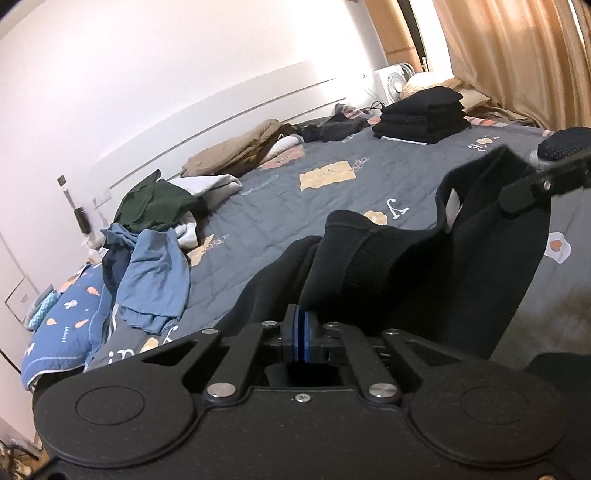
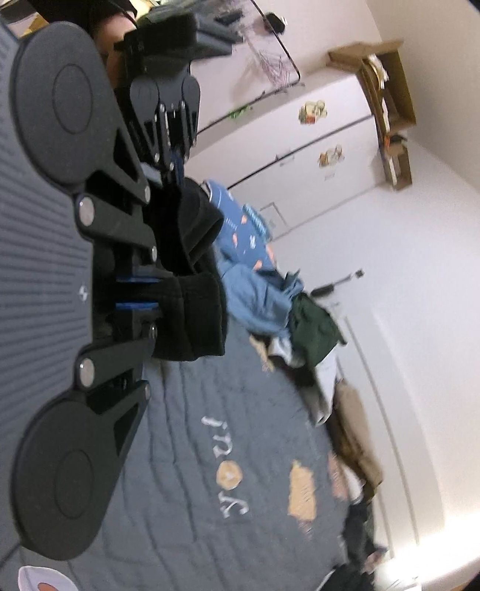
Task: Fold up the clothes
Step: 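Lift the sweatshirt high with both grippers and shake it open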
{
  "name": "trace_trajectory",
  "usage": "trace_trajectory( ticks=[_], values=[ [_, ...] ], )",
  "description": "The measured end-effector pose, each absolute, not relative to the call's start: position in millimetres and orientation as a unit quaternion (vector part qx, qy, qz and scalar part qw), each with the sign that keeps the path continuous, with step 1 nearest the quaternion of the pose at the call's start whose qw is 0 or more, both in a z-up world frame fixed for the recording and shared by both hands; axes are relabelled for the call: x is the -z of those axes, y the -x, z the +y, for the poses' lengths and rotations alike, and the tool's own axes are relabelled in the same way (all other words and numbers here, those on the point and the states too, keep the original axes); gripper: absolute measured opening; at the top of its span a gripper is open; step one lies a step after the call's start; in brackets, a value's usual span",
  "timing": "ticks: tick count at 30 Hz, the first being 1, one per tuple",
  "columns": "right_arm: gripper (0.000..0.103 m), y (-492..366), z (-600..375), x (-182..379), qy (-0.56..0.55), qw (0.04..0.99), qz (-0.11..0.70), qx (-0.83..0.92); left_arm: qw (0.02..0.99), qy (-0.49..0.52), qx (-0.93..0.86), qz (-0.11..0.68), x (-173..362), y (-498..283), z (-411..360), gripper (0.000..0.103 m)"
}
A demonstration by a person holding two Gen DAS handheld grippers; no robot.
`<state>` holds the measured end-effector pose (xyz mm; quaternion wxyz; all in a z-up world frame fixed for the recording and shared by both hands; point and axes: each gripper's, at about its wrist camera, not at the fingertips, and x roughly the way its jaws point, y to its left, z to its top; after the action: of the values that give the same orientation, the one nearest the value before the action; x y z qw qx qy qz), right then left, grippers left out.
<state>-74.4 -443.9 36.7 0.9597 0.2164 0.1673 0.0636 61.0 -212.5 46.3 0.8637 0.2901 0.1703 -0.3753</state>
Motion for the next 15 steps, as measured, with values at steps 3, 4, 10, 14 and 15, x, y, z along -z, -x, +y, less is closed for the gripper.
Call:
trace_trajectory(
  ticks=[3,4,10,14,15],
  values=[
    [0.009,78,-435,-39,-0.196,0.962,0.173,-0.078,0.864,-0.304,0.370,0.155,-43,-47,-206,0.009],
    [0.009,78,-434,-37,-0.189,0.963,0.178,-0.077,0.863,-0.309,0.371,0.146,-41,-41,-203,0.016],
    [0.009,76,-445,-25,-0.199,0.958,0.191,-0.083,0.849,-0.358,0.373,0.108,-15,-24,-212,0.074],
    [0.009,75,-449,-20,-0.199,0.955,0.201,-0.092,0.833,-0.399,0.370,0.095,4,-30,-231,0.073],
    [0.009,74,-451,-18,-0.201,0.954,0.204,-0.091,0.829,-0.404,0.374,0.097,7,-34,-235,0.072]
  ],
)
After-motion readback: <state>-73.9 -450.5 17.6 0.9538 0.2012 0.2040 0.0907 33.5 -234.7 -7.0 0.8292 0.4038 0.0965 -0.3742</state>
